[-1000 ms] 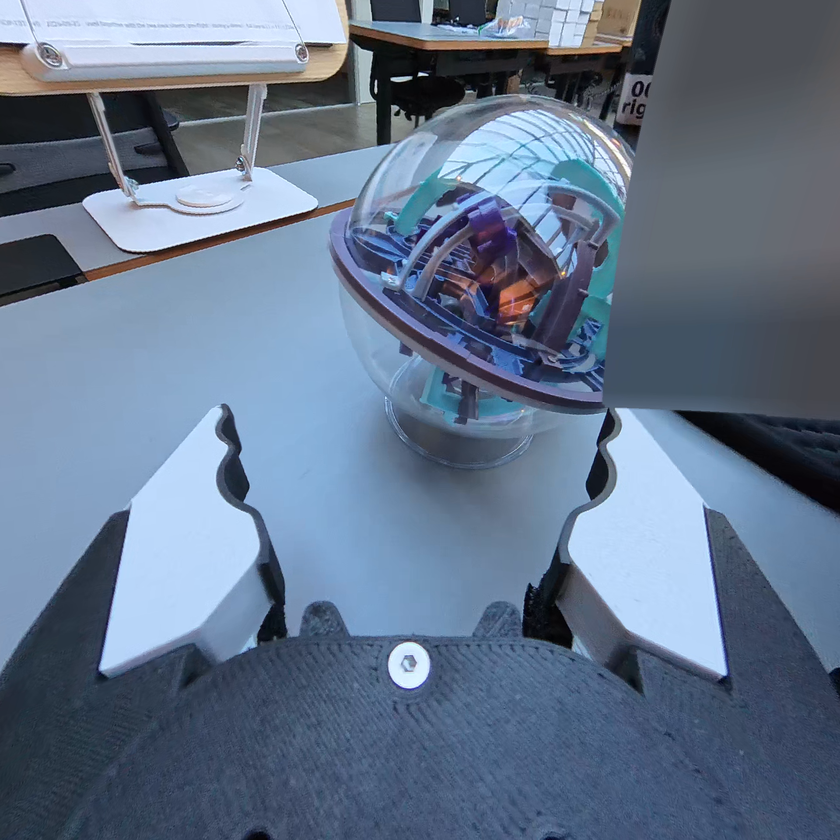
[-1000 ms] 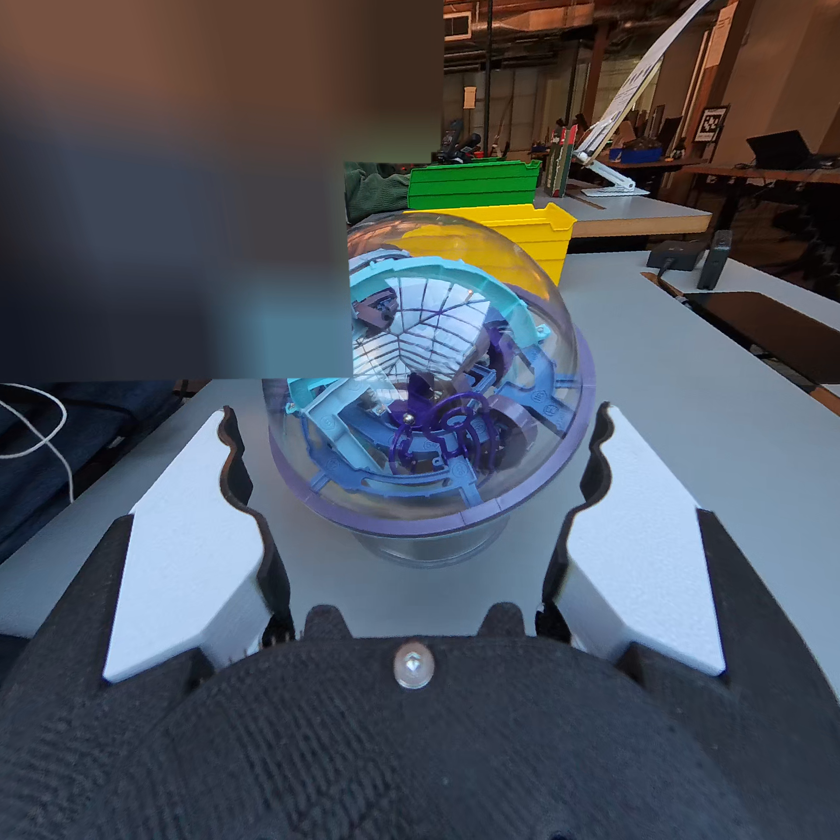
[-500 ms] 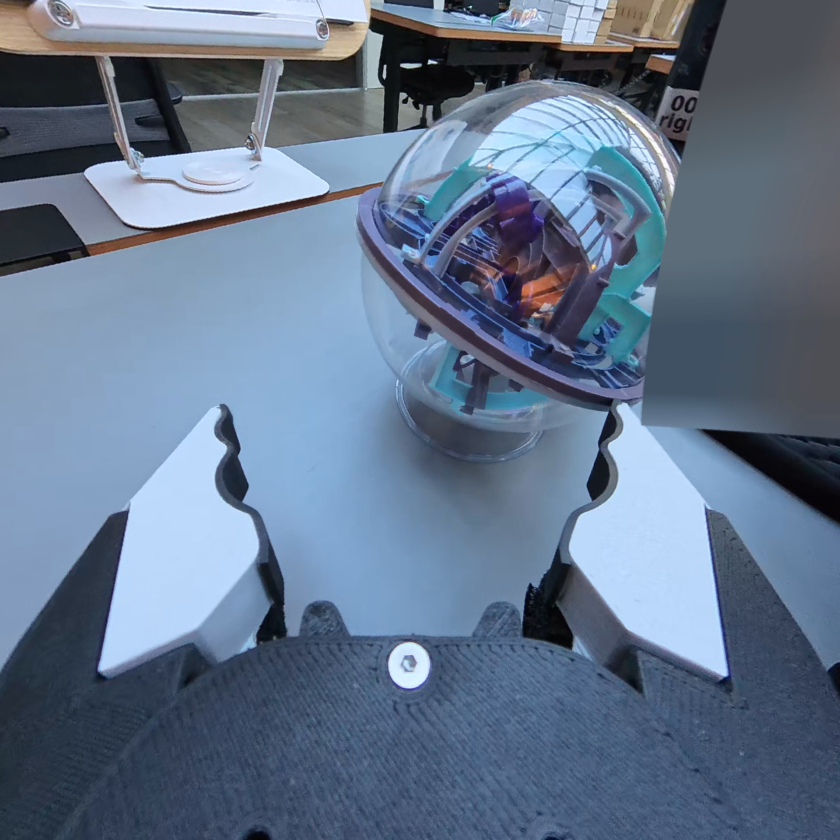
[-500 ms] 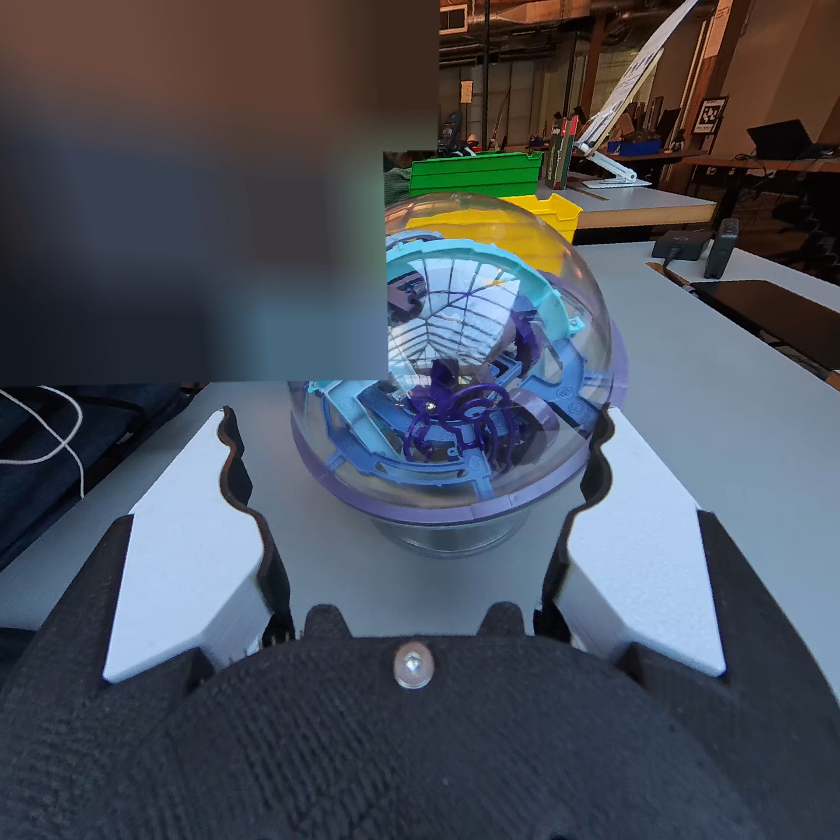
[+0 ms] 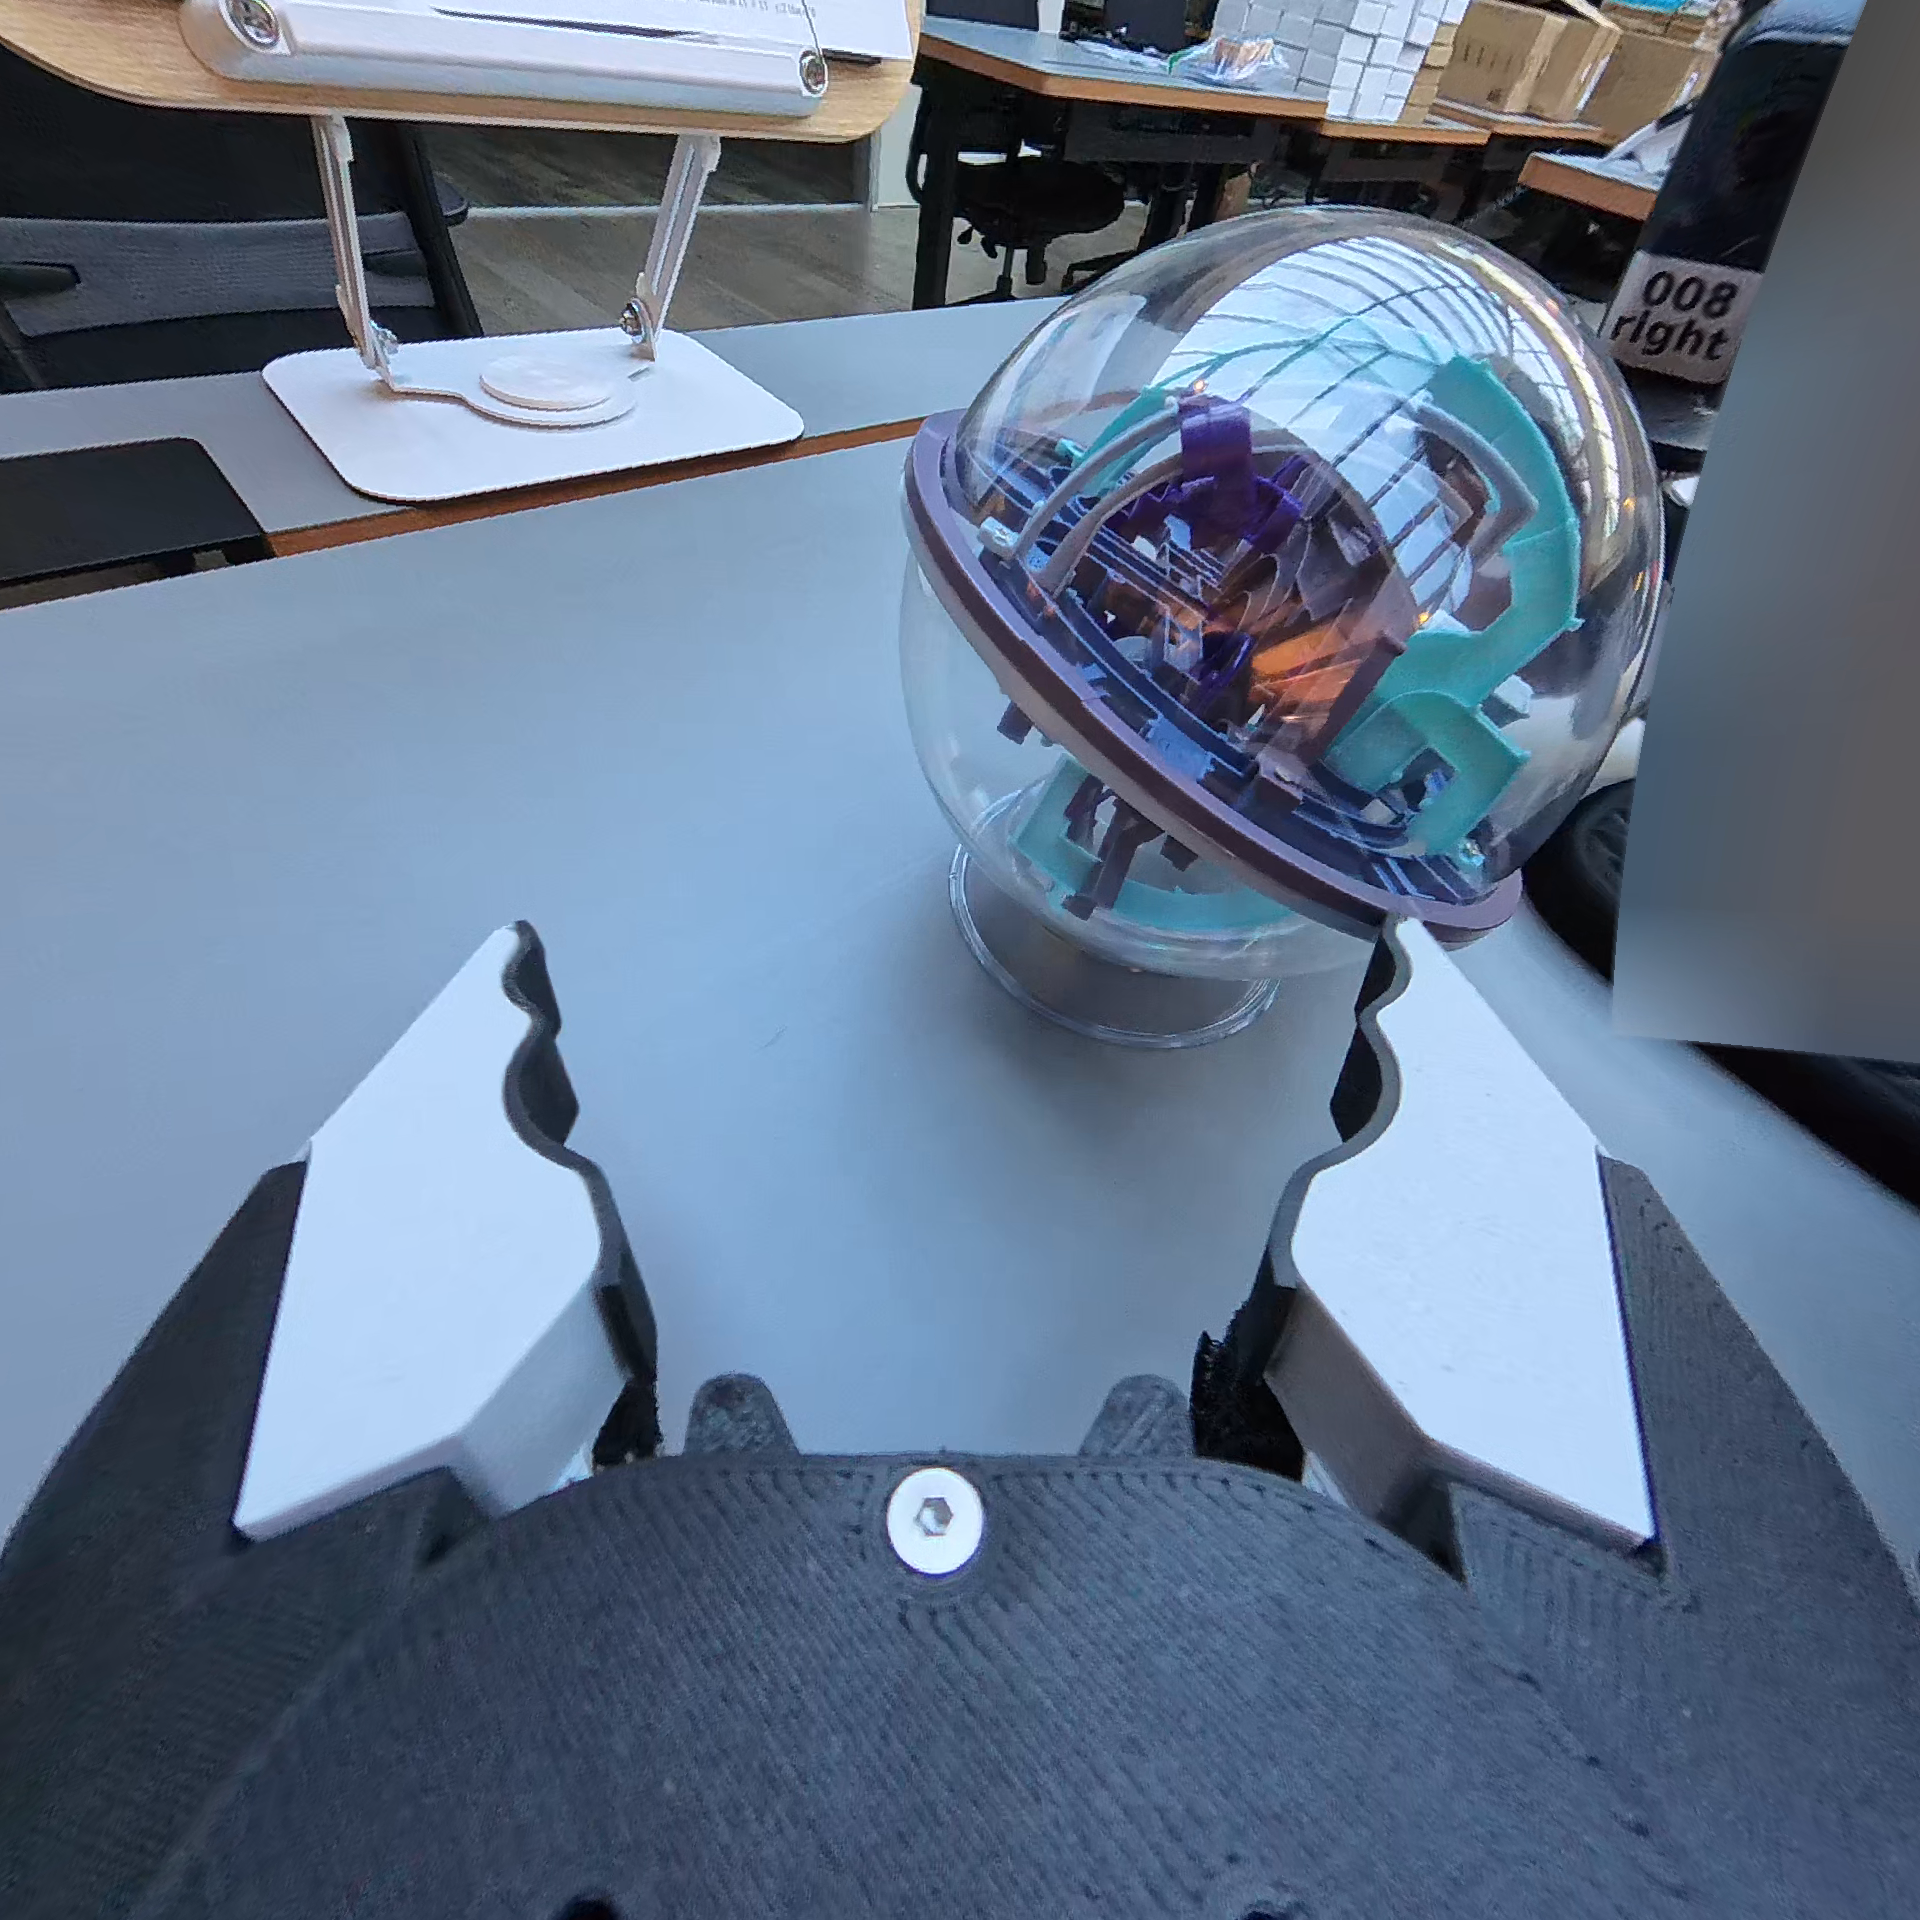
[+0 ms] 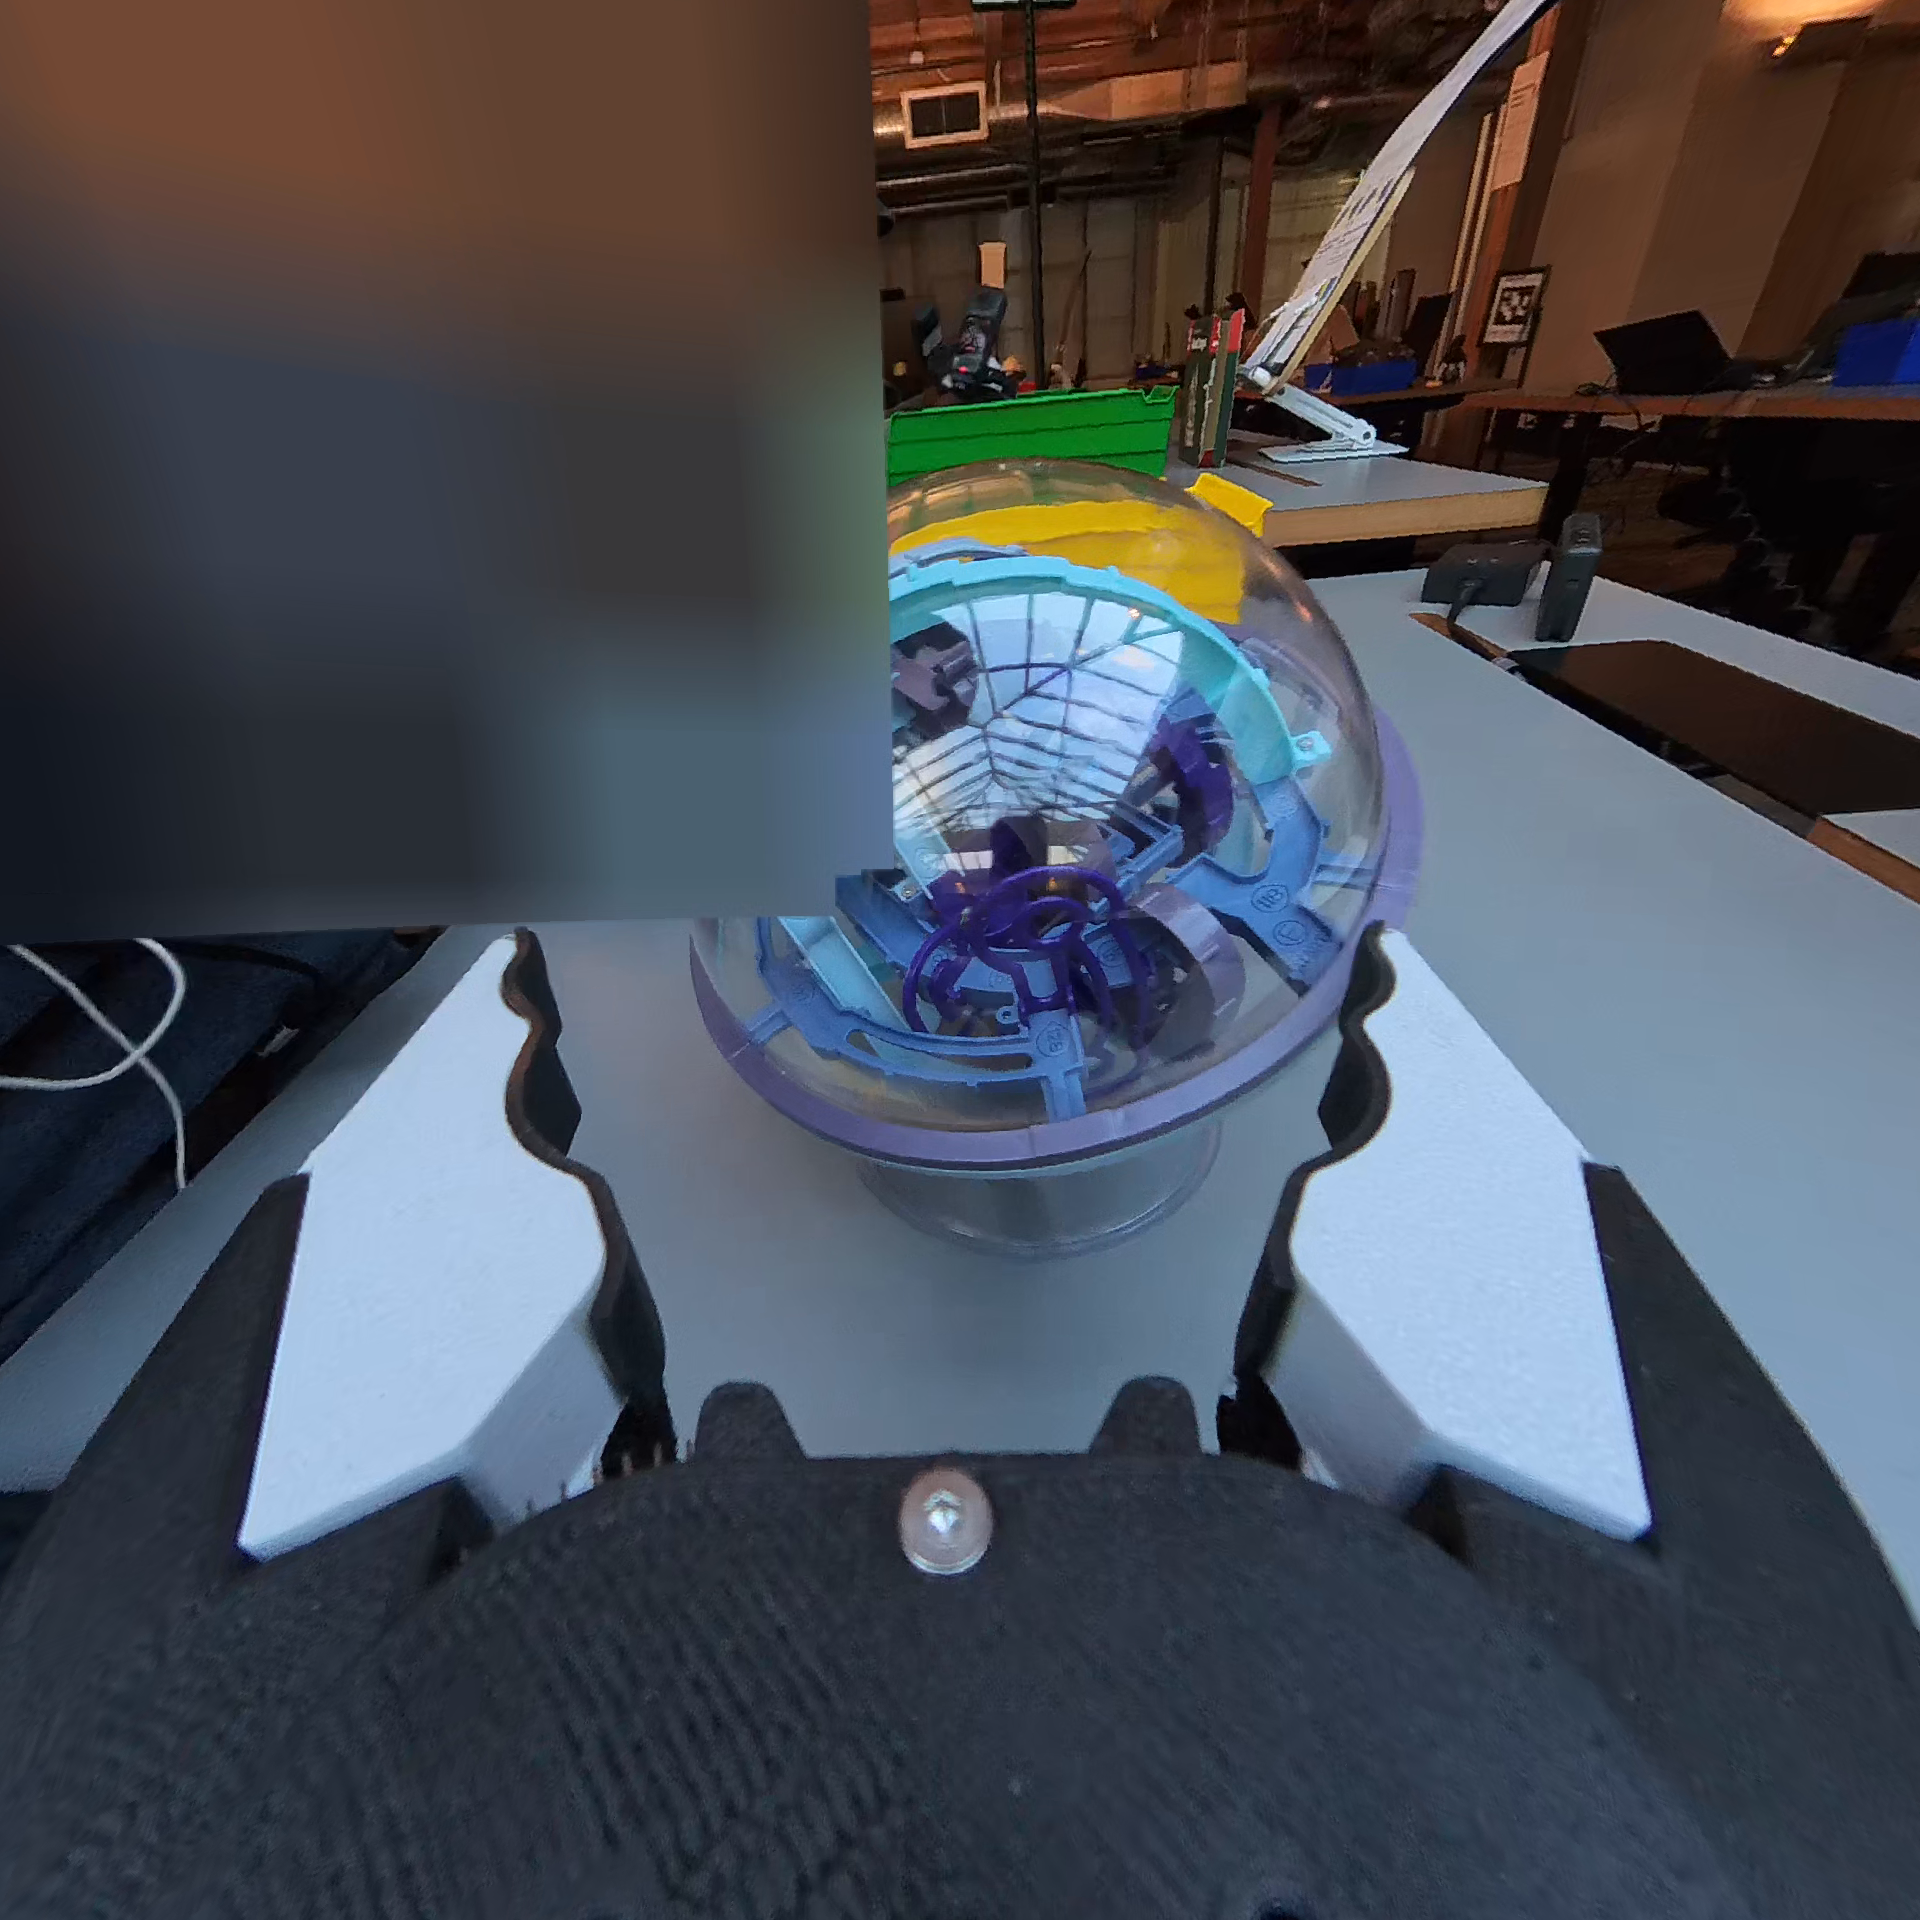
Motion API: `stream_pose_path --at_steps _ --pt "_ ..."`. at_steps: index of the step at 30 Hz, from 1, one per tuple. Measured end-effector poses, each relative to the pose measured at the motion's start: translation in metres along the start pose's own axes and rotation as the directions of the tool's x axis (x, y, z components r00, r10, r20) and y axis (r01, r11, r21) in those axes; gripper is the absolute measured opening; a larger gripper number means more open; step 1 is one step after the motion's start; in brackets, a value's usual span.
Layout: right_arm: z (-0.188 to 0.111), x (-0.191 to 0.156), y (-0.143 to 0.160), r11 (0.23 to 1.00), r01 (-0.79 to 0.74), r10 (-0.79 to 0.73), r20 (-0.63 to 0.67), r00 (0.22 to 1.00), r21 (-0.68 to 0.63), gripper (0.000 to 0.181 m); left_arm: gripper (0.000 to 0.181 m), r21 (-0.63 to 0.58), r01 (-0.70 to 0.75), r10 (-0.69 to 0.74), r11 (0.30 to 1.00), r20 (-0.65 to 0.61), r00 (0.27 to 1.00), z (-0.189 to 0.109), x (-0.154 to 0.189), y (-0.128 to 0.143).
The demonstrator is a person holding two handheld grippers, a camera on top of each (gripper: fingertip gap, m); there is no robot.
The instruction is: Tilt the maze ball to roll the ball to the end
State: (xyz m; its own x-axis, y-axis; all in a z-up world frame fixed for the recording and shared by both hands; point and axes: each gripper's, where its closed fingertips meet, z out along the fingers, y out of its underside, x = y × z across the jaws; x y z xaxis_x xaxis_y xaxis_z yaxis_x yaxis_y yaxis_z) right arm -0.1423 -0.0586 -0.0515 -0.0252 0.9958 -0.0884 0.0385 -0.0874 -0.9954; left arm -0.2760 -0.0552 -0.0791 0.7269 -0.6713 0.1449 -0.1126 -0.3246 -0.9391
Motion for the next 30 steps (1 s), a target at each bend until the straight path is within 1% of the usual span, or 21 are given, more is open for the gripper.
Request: stream_pose_path --at_steps 3,5,7,10,13,15,18,21,23,30 --pt "-0.001 0.013 -0.002 0.996 -0.077 0.078 -0.047 0.996 0.037 0.147 0.147 0.033 0.014 -0.014 0.999 -0.027 1.000 0.000 0.008 -0.007" --pt "-0.001 0.017 0.002 0.990 -0.139 0.141 -0.061 0.988 0.027 0.147 0.146 0.056 -0.006 0.009 0.998 -0.056 0.998 -0.001 0.014 -0.013" --pt "0.000 0.022 0.007 0.988 -0.157 0.157 -0.102 0.982 0.009 0.147 0.142 0.080 -0.073 0.079 0.994 -0.076 0.994 -0.002 0.019 -0.020" --pt "0.000 0.027 0.012 0.980 -0.200 0.198 -0.163 0.966 0.008 0.147 0.142 0.080 -0.215 0.223 0.973 -0.098 0.970 -0.001 0.025 -0.029" --pt "0.003 0.022 0.022 0.960 -0.281 0.276 -0.179 0.944 0.000 0.147 0.142 0.065 -0.336 0.341 0.940 -0.113 0.933 0.003 0.029 -0.036" --pt "0.003 0.019 0.024 0.951 -0.310 0.305 -0.182 0.935 0.001 0.144 0.140 0.049 -0.379 0.382 0.924 -0.133 0.915 0.009 0.032 -0.036" --pt "0.005 0.016 0.026 0.947 -0.322 0.313 -0.190 0.931 -0.015 0.140 0.136 0.024 -0.399 0.397 0.917 -0.169 0.902 0.018 0.036 -0.027" --pt "0.009 0.010 0.026 0.941 -0.337 0.329 -0.144 0.933 -0.040 0.130 0.134 0.011 -0.392 0.386 0.920 -0.194 0.902 0.023 0.039 -0.019" --pt "0.011 0.008 0.027 0.938 -0.342 0.333 -0.129 0.934 -0.051 0.127 0.131 0.012 -0.393 0.387 0.919 -0.198 0.900 0.025 0.040 -0.018" --pt "0.012 0.008 0.026 0.945 -0.322 0.308 -0.163 0.937 -0.064 0.126 0.122 -0.003 -0.388 0.378 0.922 -0.217 0.900 0.029 0.046 -0.010"
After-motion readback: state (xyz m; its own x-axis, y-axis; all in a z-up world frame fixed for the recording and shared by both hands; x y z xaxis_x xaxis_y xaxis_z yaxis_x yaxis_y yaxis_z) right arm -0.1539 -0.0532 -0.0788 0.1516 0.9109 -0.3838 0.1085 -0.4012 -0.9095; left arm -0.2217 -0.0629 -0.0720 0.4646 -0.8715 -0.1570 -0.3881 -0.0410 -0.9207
